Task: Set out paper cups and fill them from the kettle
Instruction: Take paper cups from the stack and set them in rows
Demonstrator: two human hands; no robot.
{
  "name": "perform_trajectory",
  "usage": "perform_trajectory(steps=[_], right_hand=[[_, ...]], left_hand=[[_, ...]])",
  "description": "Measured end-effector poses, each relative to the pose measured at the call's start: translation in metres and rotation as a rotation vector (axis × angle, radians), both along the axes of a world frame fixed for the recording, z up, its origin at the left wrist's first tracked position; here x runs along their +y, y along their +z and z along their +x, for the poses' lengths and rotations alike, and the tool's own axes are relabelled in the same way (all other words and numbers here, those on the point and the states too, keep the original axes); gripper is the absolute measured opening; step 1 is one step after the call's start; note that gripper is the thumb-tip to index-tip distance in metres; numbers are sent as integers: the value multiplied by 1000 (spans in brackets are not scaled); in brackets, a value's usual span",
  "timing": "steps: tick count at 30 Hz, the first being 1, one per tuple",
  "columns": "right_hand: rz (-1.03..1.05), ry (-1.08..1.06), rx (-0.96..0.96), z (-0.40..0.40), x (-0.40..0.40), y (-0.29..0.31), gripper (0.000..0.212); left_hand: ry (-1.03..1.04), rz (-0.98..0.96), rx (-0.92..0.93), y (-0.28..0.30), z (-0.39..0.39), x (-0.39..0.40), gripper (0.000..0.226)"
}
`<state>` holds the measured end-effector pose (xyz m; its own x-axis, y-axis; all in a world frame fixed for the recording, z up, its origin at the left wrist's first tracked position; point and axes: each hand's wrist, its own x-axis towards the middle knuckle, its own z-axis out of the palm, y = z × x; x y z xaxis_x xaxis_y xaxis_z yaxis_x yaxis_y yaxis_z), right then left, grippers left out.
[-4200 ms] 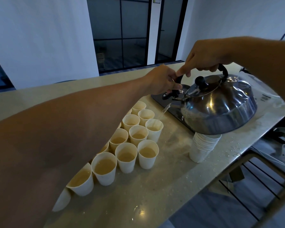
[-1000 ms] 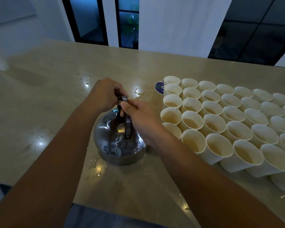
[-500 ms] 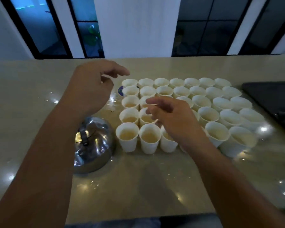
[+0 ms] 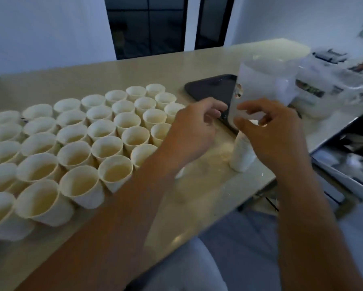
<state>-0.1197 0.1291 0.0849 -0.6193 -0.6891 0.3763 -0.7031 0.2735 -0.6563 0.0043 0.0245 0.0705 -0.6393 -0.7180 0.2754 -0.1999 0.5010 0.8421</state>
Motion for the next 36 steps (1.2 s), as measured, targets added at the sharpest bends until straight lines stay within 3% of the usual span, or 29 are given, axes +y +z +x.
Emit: perform_trajectory(steps=[4, 8, 10, 11, 14, 17, 22, 28, 36], right_hand=[[249, -61, -36, -36, 0, -27, 31], [327, -42, -28, -54, 0, -47, 23], [359, -36, -41, -59, 2, -50, 25], [366, -22, -58, -61, 4, -51, 26], [365, 79, -146, -61, 10, -54, 25], [313, 255, -265, -57, 13, -54, 17], [231, 385, -302, -47, 9, -50, 24], [199, 418, -288, -39, -1, -41, 21], [318, 462, -221, -49, -15, -6, 17]], left_hand=[[-22, 199, -104, -41, -56, 6, 72], [-83, 312, -197, -79, -88, 14, 99], [-179, 430, -132, -92, -98, 18, 95], [-239, 509, -59, -96, -99, 20, 82], [-287, 341, 94, -113, -96, 23, 63], [-82, 198, 166, -118, -90, 21, 88], [45, 204, 236, -109, -62, 33, 65], [82, 200, 90, -90, -39, 29, 67], [73, 220, -12, -66, -28, 25, 61]])
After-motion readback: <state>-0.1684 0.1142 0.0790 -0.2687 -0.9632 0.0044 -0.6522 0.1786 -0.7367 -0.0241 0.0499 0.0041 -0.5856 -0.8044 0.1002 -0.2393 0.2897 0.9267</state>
